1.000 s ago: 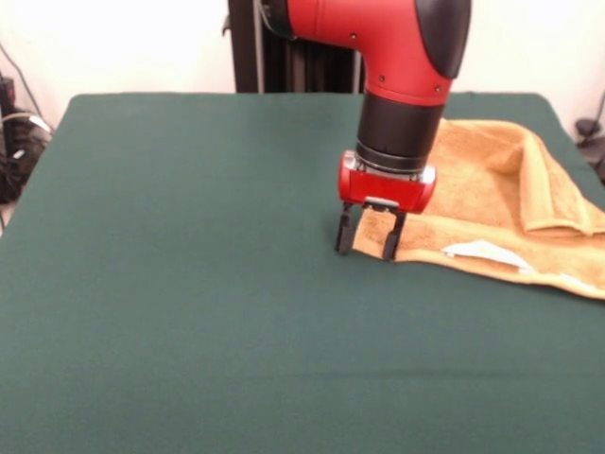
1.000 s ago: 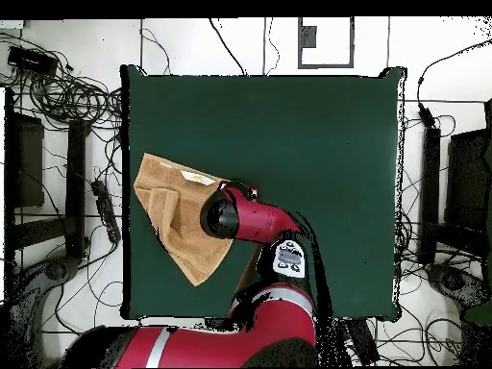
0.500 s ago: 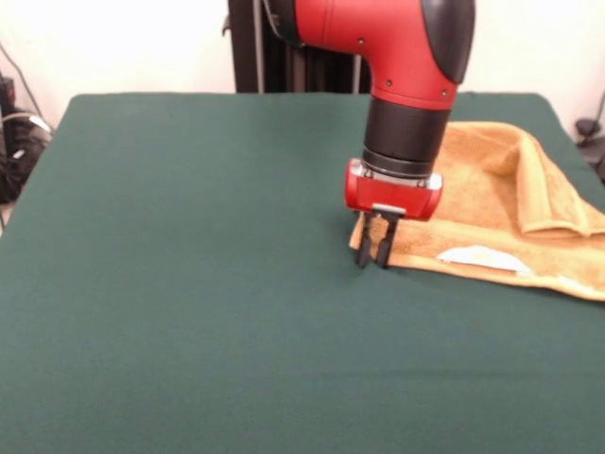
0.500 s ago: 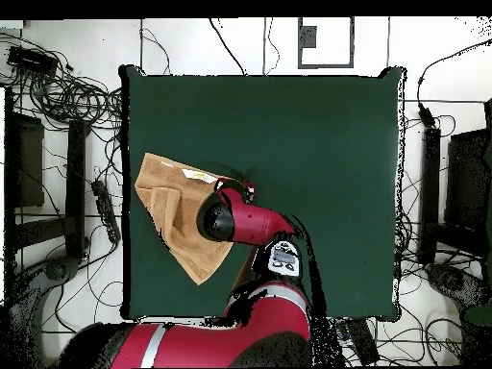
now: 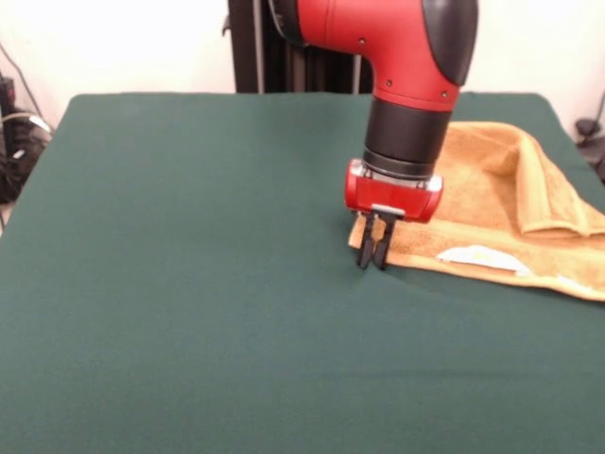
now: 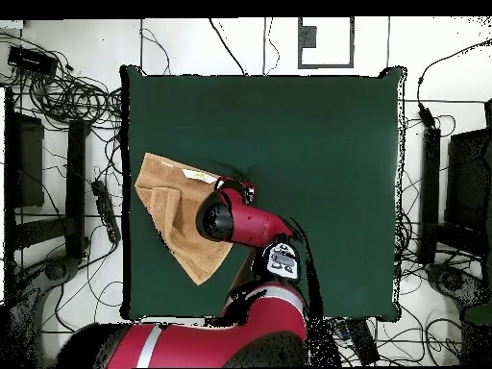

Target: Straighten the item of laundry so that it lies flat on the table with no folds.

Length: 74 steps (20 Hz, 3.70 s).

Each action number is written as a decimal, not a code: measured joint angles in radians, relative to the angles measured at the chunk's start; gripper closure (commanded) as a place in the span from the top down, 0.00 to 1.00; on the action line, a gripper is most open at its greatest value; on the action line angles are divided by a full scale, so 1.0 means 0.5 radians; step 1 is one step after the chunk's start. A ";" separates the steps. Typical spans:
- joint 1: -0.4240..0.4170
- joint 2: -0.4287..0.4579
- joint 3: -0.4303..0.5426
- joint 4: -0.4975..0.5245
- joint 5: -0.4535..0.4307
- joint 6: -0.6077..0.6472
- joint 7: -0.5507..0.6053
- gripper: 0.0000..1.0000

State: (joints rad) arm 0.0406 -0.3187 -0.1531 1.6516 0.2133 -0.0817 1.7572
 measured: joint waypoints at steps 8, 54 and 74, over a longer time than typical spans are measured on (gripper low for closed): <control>0.001 -0.001 -0.009 0.013 0.068 -0.001 0.000 1.00; 0.093 -0.162 0.002 0.406 0.160 0.016 0.000 1.00; 0.235 -0.480 -0.020 0.439 0.158 0.574 0.000 1.00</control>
State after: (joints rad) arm 0.1582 -0.5585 -0.1632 1.8712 0.2921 0.2053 1.7574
